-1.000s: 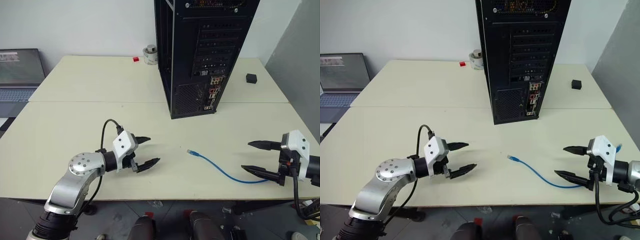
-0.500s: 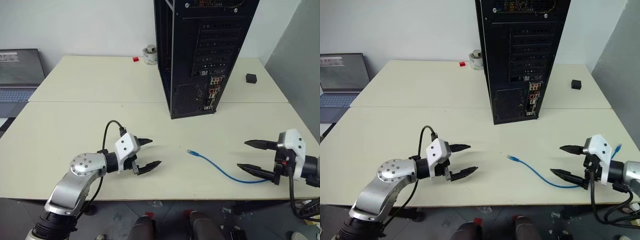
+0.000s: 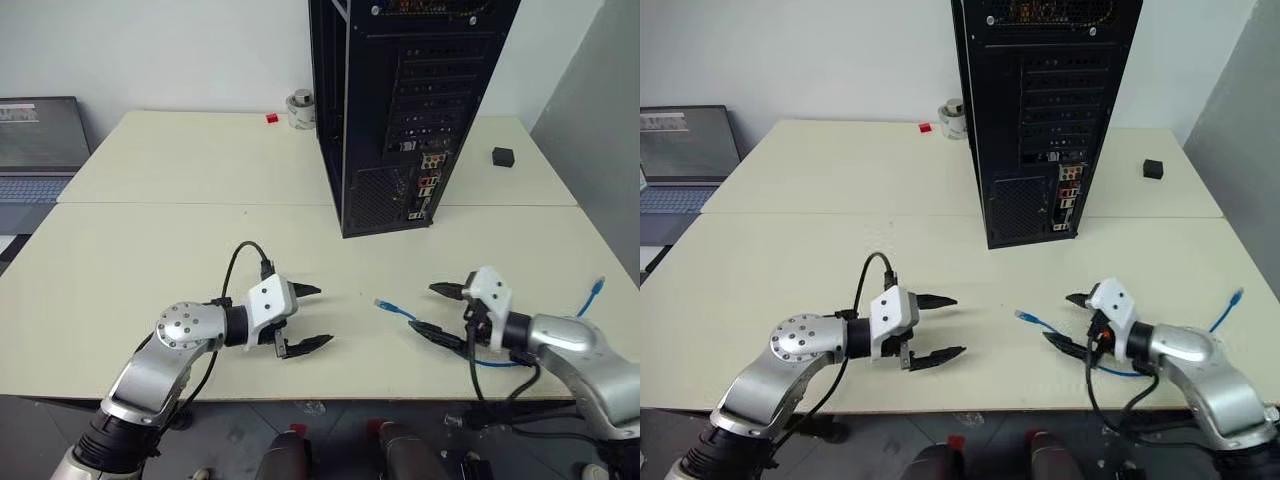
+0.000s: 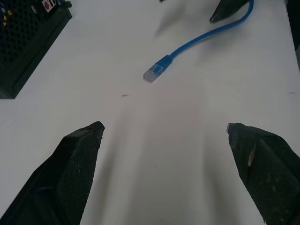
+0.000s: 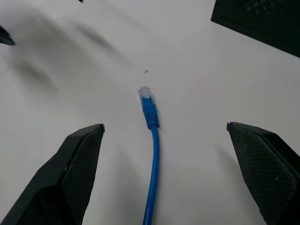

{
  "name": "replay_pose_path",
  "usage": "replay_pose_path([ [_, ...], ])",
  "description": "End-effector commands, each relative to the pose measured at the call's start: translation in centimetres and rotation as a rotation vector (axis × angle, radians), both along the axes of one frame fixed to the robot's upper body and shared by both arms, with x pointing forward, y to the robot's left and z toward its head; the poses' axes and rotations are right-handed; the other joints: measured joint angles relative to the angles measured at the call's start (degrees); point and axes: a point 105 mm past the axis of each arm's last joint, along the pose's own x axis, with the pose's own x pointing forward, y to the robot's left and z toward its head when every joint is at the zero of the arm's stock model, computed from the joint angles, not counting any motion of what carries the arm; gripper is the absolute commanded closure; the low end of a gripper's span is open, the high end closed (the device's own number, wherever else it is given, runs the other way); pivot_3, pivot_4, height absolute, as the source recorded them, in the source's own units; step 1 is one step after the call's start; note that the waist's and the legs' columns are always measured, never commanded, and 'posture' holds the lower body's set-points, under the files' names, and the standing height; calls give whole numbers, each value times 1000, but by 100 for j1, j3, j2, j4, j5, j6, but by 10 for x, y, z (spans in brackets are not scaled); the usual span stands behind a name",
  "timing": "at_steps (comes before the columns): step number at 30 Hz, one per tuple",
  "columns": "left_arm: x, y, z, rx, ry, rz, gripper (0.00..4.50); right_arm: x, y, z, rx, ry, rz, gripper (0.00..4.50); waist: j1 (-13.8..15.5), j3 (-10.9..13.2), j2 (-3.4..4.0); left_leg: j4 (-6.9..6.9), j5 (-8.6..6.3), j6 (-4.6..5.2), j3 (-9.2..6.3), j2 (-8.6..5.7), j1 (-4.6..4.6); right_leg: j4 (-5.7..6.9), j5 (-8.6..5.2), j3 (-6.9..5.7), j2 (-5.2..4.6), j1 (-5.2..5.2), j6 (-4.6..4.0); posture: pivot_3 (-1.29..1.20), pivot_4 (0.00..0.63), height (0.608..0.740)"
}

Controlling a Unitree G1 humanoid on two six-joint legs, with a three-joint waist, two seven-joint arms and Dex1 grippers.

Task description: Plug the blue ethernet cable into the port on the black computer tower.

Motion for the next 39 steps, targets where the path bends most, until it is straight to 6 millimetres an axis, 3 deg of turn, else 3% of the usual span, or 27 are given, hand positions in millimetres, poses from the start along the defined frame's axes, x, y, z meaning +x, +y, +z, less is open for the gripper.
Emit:
replay_pose_path([
  [1, -2, -7, 7, -10, -36, -30, 0, 5, 6, -1, -24, -47, 38, 54, 0, 0, 0, 0, 0, 0, 0, 0, 0, 0, 0, 1, 0, 0, 0, 0, 150, 740],
  [6, -4, -9, 7, -11, -47, -34, 0, 5, 14, -12, -32, -34, 81, 54, -1, 0, 0, 0, 0, 0, -2, 1, 1, 2, 0, -2, 0, 0, -1, 0, 150, 740],
  [13, -6, -10, 7, -20, -40, -32, 0, 10, 22, -19, -68, -57, 107, 1919, -4, 0, 0, 1, 0, 0, -4, 1, 1, 3, 1, -2, -1, 0, -1, 0, 150, 740],
  [19, -6, -9, 5, -8, -33, -30, 0, 12, 18, -22, -105, -69, 121, 3250, -2, 0, 0, 1, 0, 0, -5, 0, 1, 3, 1, -2, -2, 0, -1, 0, 150, 740],
  [24, 3, -8, 4, -2, -38, 4, 0, 12, 22, -13, -104, -83, 156, 4472, -1, -1, 1, 2, 0, 0, -4, 0, 2, 3, 1, -2, -2, 0, -2, 0, 150, 740],
  [30, 8, -12, 4, -12, -24, -13, 0, 6, 37, 6, -104, -114, 261, 4472, -5, 0, 1, 2, 0, 0, -5, 0, 1, 4, 1, -2, -1, 0, -2, 0, 150, 740],
  [34, 5, -19, 0, 11, 9, -103, 0, -3, 58, 25, -128, -154, 408, 4472, -6, 0, 1, 4, 0, 0, -7, 0, 1, 5, 1, -6, 0, -1, -2, 0, 150, 740],
  [39, 11, -23, -1, 17, 8, -128, 0, -6, 70, 30, -129, -133, 473, 4472, -1, -1, 1, 5, 0, 0, -10, -1, -1, 4, 1, -10, 0, 0, -2, 0, 150, 740],
])
